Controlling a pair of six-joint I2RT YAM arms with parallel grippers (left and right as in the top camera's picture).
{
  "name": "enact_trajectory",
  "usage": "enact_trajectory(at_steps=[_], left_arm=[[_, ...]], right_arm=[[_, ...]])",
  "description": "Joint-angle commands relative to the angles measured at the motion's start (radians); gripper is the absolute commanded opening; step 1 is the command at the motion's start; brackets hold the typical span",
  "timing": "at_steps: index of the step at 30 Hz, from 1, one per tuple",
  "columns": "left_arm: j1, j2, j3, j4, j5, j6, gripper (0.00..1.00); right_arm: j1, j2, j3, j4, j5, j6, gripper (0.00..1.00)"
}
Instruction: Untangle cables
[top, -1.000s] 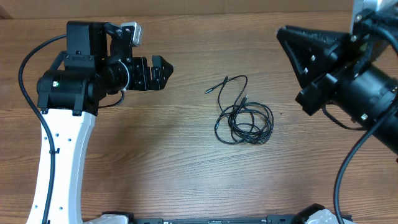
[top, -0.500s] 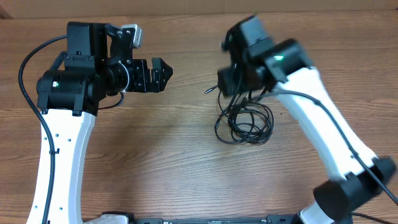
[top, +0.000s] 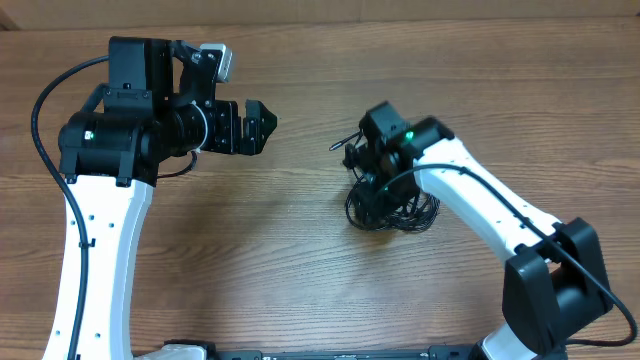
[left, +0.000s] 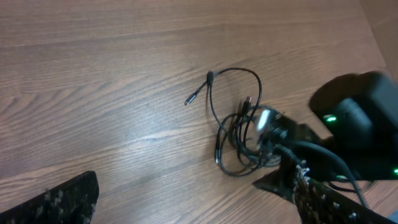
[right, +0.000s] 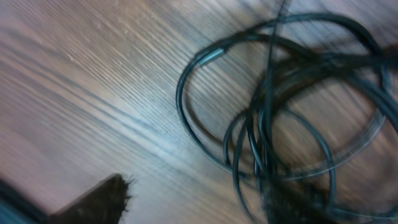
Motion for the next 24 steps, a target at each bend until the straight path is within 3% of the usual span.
enact_trajectory(at_steps=[1,7,24], left_arm=[[0.004,-0.024,0.024,-0.016,-0.003,0.048,1.00],[0.003,-0.024,0.024,-0.031,-0.003,0.055,1.00],[0.003,-0.024,0.024,-0.065,-0.029,0.082,1.00]], right_arm=[[0.007,-0.023,-0.082,0.076,-0.031,-0.064,0.73],[0.003,-0.021,-0.135,0.161,-0.031,-0.064,0.67],[0.003,-0.018,-0.174,0.162,-0.069,0.002,0.58]])
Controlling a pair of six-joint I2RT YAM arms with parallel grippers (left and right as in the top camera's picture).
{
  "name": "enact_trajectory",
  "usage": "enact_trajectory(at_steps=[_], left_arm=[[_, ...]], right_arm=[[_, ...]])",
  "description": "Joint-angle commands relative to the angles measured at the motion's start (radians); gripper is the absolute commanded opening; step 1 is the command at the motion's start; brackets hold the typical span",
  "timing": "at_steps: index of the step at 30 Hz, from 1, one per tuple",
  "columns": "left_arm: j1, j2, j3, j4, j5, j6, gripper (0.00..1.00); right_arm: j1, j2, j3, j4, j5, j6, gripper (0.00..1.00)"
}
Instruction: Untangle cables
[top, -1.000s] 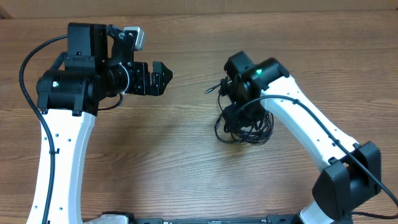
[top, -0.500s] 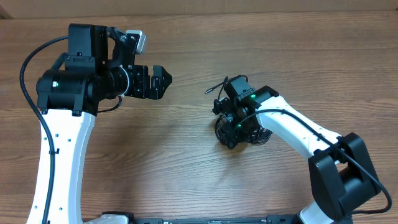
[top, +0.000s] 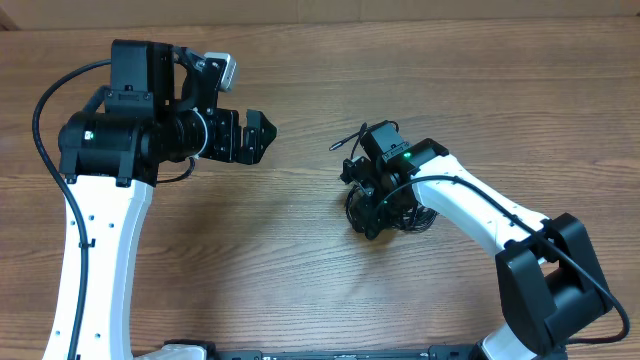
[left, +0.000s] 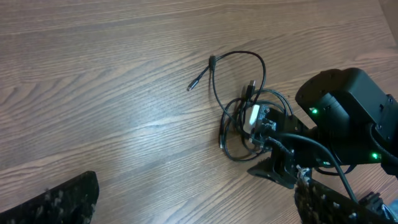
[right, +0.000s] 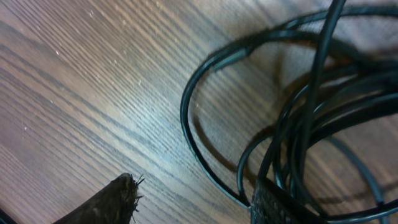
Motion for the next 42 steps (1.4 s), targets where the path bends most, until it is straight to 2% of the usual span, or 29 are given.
enact_trajectory(at_steps=[1,7,9,10,11,13,15,16,17,19,26,27,28,29,30,32,34,42], left_arm=[[0.003,-0.024,0.024,-0.006,-0.023,0.027,1.00],[0.003,-0.024,0.024,-0.006,-0.023,0.027,1.00],[0.003,-0.024,0.024,-0.005,-0.023,0.027,1.00],[0.003,-0.024,0.024,-0.006,-0.023,0.027,1.00],[0.003,-0.024,0.024,-0.006,-0.023,0.027,1.00],[0.003,-0.024,0.024,-0.006,-0.023,0.027,1.00],[0.003,-0.024,0.024,-0.007,-0.023,0.027,1.00],[0.003,-0.024,0.024,-0.006,-0.023,0.027,1.00],[0.003,-0.024,0.024,-0.006,-0.023,0.027,1.00],[0.003,-0.024,0.024,-0.005,-0.023,0.027,1.00],[0.003,-0.021,0.023,-0.008,-0.023,0.027,1.00],[0.003,-0.021,0.023,-0.009,-0.024,0.027,1.00],[0.003,-0.021,0.023,-0.010,-0.026,0.029,1.00],[0.003,-0.021,0.023,-0.011,-0.031,0.031,1.00],[0.003,-0.021,0.023,-0.014,-0.039,0.031,1.00],[0.003,-0.021,0.023,-0.019,-0.050,0.034,1.00],[0.003,-0.021,0.023,-0.026,-0.053,0.042,1.00],[0.003,-0.021,0.023,-0.033,-0.056,0.041,1.00]], right_arm=[[0.001,-0.018,-0.043,-0.002,-0.018,0.029,0.58],[0.000,-0.018,-0.081,-0.040,-0.018,0.029,0.61],[0.000,-0.018,-0.081,-0.042,-0.032,0.030,0.44],[0.000,-0.018,-0.081,-0.041,-0.049,0.029,0.28],[0.000,-0.018,-0.081,-0.041,-0.072,0.029,0.06],[0.000,-0.018,-0.081,-0.041,-0.085,0.029,0.04],[0.000,-0.018,-0.082,-0.041,-0.101,0.029,0.13],[0.000,-0.018,-0.082,-0.039,-0.111,0.029,0.14],[0.001,-0.018,-0.082,-0.037,-0.115,0.029,0.13],[0.001,-0.018,-0.085,-0.030,-0.119,0.029,0.04],[0.000,-0.016,-0.128,0.059,-0.131,0.029,0.04],[0.000,-0.016,-0.128,0.067,-0.123,0.029,0.15],[0.000,-0.016,-0.128,0.073,-0.121,0.029,0.60],[0.000,-0.017,-0.125,0.075,-0.122,0.029,0.86],[0.000,-0.017,-0.118,0.071,-0.121,0.029,0.87],[0.000,-0.018,-0.099,0.045,-0.121,0.029,0.82],[0.000,-0.018,-0.072,0.009,-0.121,0.029,0.73],[0.000,-0.018,0.058,-0.152,-0.110,0.029,0.74]])
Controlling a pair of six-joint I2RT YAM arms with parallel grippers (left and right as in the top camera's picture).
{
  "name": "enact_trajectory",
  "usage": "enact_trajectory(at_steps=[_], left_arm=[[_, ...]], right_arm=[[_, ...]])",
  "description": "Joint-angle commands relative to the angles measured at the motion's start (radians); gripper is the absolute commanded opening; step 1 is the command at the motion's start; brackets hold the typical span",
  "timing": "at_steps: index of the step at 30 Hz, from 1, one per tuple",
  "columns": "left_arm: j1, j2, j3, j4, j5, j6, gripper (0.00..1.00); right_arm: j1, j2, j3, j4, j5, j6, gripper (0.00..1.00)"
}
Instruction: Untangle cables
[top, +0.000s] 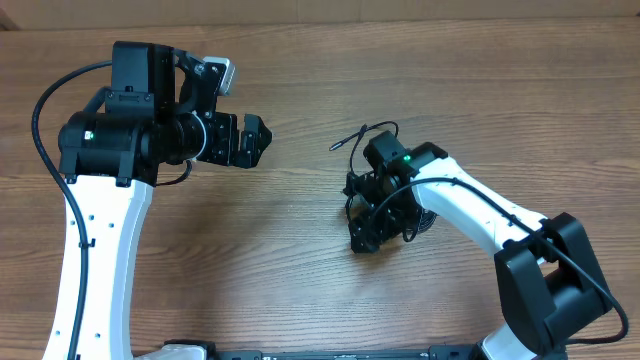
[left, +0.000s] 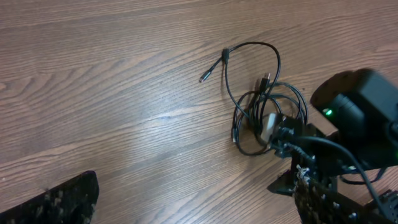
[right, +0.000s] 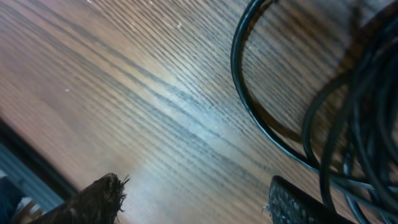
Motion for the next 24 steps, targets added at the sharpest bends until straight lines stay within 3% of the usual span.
enact_trajectory(at_steps=[1,8,15,18,24], left_arm=[[0.003,-0.021,0.023,-0.003,-0.009,0.019,1.00],[0.003,-0.021,0.023,-0.008,-0.009,0.019,1.00],[0.003,-0.021,0.023,-0.028,-0.013,0.026,1.00],[0.003,-0.021,0.023,-0.030,-0.029,0.027,1.00],[0.003,-0.021,0.023,-0.031,-0.028,0.030,1.00]], right_arm=[[0.000,-0.018,0.081,-0.040,0.002,0.000,0.74],[-0.003,-0.011,0.087,-0.021,0.212,-0.029,0.75],[-0.027,-0.008,0.049,0.029,0.225,-0.056,0.79],[-0.044,-0.008,0.041,0.027,0.178,-0.052,0.64],[-0.047,-0.008,0.013,0.039,0.095,-0.036,0.60]])
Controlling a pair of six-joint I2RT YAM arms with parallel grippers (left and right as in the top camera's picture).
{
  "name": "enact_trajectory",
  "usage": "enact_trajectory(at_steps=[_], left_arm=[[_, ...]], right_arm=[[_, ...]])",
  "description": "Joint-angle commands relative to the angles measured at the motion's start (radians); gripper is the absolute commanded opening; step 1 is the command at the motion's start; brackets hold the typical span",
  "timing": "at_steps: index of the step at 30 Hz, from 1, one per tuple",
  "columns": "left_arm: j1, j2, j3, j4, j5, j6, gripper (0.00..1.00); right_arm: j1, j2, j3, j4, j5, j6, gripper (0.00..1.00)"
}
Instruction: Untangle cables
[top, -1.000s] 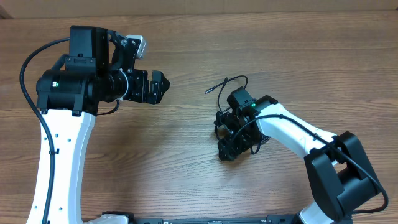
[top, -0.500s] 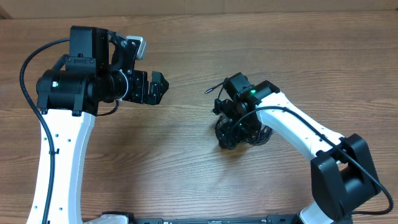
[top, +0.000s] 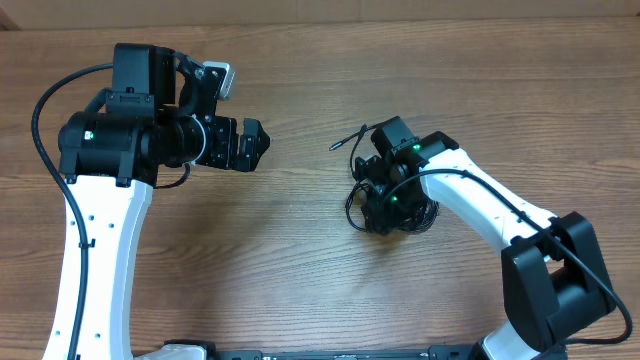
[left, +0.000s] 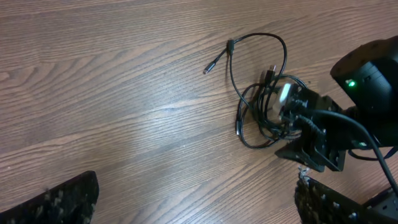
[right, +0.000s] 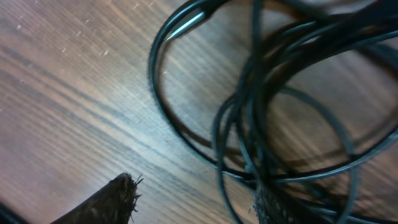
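Note:
A tangle of thin black cables (left: 264, 109) lies on the wooden table, with one loose tail ending in a plug (left: 212, 64) that points to the far left. In the overhead view my right gripper (top: 380, 210) is low over the tangle (top: 428, 215). Its wrist view shows overlapping cable loops (right: 261, 112) close up; the right gripper (right: 193, 205) is open, with strands running by its right finger (right: 280, 208). My left gripper (top: 258, 143) hangs open well to the left of the cables, nothing between its fingers (left: 59, 199).
Bare wood-grain table (top: 300, 250) surrounds the tangle. The left arm's white link and black cable (top: 45, 120) stand at the left edge; the right arm's base (top: 550, 290) is at the near right.
My right gripper has moved from the near-left edge of the tangle back onto it, so more loops fill its wrist view. The left gripper has barely shifted.
My right gripper first hovered open over the tangle, then was lower with strands at its right finger. After that it sat off the tangle's near-left edge, and now it is over the loops again. The bundle keeps about the same shape; the left arm stayed away.

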Motion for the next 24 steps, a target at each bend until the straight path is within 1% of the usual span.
enact_trajectory(at_steps=[1,7,13,19,21,24], left_arm=[[0.003,-0.021,0.023,-0.001,-0.010,0.023,1.00],[0.003,-0.021,0.023,-0.002,-0.010,0.023,1.00],[0.003,-0.021,0.023,-0.004,-0.010,0.024,1.00],[0.003,-0.021,0.023,-0.006,-0.010,0.028,1.00],[0.003,-0.021,0.023,-0.008,-0.011,0.035,1.00],[0.003,-0.021,0.023,-0.012,-0.011,0.042,1.00]], right_arm=[[-0.001,-0.008,-0.016,0.005,-0.051,0.023,0.60],[-0.001,-0.008,-0.018,0.007,-0.104,0.044,0.61],[-0.001,-0.008,-0.020,0.011,-0.104,0.048,0.61],[-0.001,-0.008,-0.088,0.088,-0.102,0.047,0.61],[-0.001,-0.008,-0.113,0.122,-0.087,0.048,0.63],[-0.002,-0.008,-0.122,0.137,-0.072,0.047,0.64]])
